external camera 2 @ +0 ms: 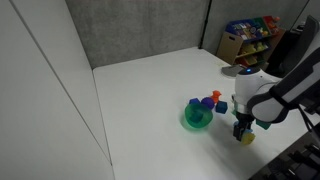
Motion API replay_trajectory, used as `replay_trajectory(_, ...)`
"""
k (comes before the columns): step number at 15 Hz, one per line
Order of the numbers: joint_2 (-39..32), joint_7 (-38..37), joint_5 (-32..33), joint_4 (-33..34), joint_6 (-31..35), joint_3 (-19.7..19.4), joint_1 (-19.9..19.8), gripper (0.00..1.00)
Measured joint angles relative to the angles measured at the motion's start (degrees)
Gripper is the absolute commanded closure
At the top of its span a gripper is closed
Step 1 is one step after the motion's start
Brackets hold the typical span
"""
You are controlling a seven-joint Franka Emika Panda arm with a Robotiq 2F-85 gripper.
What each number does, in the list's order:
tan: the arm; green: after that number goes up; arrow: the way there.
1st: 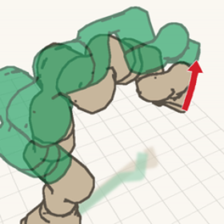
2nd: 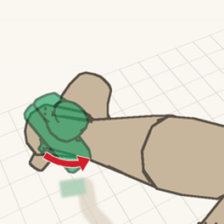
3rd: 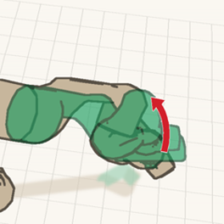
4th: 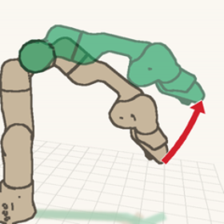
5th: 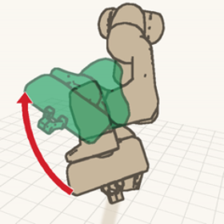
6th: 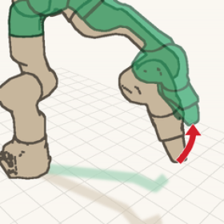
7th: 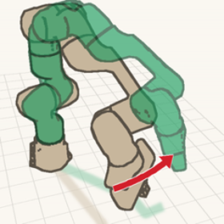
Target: Place the yellow bear toy next to the orange one
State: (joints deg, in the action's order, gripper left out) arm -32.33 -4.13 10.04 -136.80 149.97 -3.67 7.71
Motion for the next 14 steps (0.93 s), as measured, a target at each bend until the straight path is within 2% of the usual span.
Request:
replay_trajectory(4,-0.77,0.04,0.57,1.15,-4.09,-0.06,0.14,0.00)
replay_trajectory(5,-0.84,0.05,0.72,1.31,-4.95,-0.06,0.15,0.25)
replay_trajectory(6,-0.94,0.06,0.80,1.53,-5.83,-0.06,0.18,0.26)
replay_trajectory(12,-1.91,0.18,0.82,2.75,-7.23,0.15,0.29,0.73)
replay_trajectory(13,-1.98,0.24,0.82,2.89,-7.22,0.23,0.30,0.78)
replay_trajectory(14,-1.97,0.27,0.84,3.00,-7.22,0.26,0.30,0.79)
